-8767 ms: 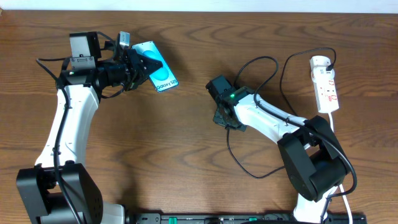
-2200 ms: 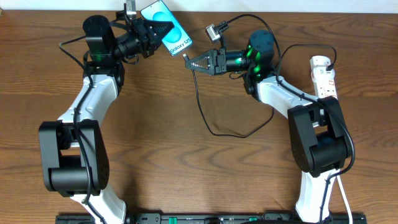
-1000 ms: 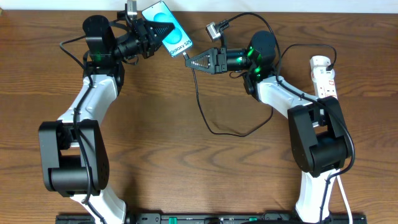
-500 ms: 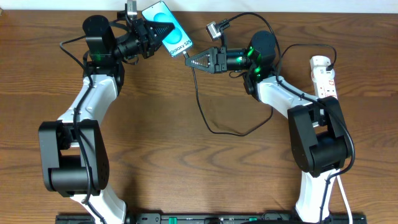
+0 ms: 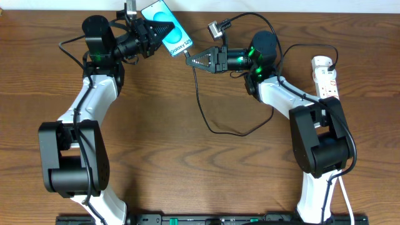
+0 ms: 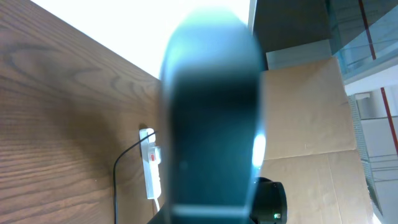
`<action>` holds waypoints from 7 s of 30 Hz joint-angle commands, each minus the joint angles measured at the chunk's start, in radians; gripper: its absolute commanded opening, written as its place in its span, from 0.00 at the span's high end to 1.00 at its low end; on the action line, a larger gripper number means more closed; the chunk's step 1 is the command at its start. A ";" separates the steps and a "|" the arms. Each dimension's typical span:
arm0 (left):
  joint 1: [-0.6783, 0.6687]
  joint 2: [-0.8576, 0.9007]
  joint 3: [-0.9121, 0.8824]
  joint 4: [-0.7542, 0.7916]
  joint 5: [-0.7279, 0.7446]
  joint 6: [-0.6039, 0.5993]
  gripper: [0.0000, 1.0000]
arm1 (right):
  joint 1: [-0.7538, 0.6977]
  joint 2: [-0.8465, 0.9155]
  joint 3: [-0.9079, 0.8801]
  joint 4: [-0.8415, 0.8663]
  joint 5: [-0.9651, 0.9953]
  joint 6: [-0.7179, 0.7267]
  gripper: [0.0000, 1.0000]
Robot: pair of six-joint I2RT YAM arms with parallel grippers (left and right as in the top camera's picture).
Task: Plug charger to phone and switch on socket
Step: 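Align the USB-C plug under the phone's bottom port with the right gripper, then push the plug up into the phone's port with the right gripper, then open the right gripper and withdraw it from the plugged phone, then lower the phone flat onto the table with the left gripper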
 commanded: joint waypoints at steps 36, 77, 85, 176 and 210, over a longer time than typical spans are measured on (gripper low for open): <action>-0.037 -0.006 0.012 0.042 -0.018 -0.023 0.93 | 0.013 0.007 0.011 -0.003 0.023 0.010 0.99; -0.036 -0.006 0.012 0.074 0.129 0.023 0.93 | 0.011 0.007 0.011 -0.005 -0.084 0.066 0.99; -0.036 -0.006 0.012 0.074 0.167 0.045 0.93 | -0.008 0.007 0.011 -0.005 -0.089 0.073 0.99; 0.008 -0.006 0.012 0.006 0.212 0.061 0.93 | -0.297 0.007 0.011 -0.785 0.101 -0.494 0.01; -0.017 -0.006 0.012 -1.096 -0.305 0.798 0.93 | -0.301 -0.707 0.028 -1.783 0.884 -0.978 0.01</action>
